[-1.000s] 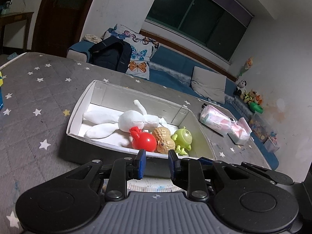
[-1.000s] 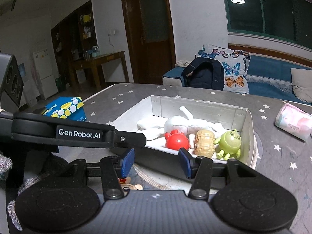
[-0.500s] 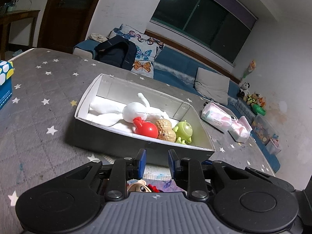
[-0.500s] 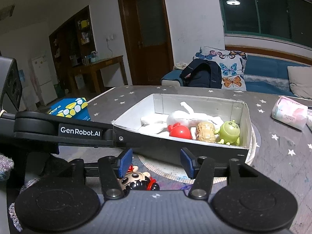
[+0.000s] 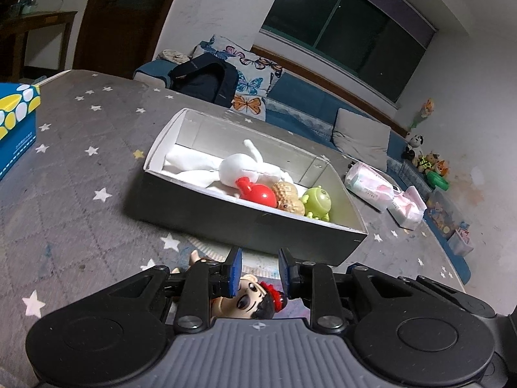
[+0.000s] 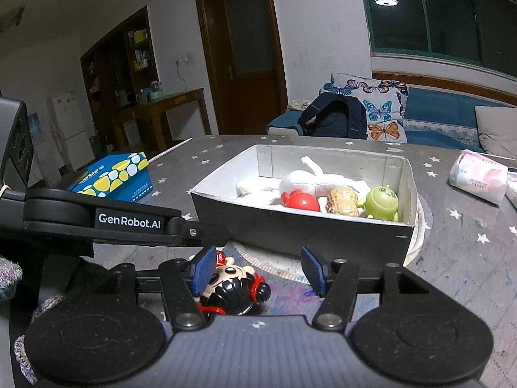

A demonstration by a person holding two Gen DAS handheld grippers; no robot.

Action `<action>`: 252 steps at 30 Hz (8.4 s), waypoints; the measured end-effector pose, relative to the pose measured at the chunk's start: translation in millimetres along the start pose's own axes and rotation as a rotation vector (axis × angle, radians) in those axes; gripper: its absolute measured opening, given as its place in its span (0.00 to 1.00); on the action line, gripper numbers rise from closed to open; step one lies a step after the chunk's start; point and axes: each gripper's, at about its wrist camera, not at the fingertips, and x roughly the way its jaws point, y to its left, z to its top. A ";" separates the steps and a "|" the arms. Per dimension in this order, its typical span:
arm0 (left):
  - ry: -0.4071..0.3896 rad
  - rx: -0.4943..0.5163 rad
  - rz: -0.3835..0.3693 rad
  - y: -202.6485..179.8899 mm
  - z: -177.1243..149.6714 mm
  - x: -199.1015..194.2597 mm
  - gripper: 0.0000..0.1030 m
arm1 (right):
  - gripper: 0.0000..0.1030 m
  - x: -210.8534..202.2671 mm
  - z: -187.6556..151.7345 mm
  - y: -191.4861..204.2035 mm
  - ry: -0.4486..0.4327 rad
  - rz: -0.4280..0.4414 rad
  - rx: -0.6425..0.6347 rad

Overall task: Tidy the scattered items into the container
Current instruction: 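Move the right tool to the black-haired doll with red ribbons, then close the right tool around the doll's body, then lift the doll off the table with the right tool, then carry the doll with the right tool over the box, then lower the doll into the box beside the rabbit and open the right tool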

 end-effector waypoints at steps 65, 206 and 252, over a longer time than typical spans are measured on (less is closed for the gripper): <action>0.083 -0.143 -0.092 70.5 -0.6 33.0 0.30 | 0.67 55.9 -25.5 13.3 0.159 0.075 -0.019; 0.056 -0.244 0.024 55.9 108.2 103.8 0.32 | 0.50 161.1 110.3 -52.8 0.204 0.150 -0.005; 0.113 -0.094 0.126 40.6 100.9 126.4 0.32 | 0.51 197.3 97.8 -46.4 0.337 0.148 -0.099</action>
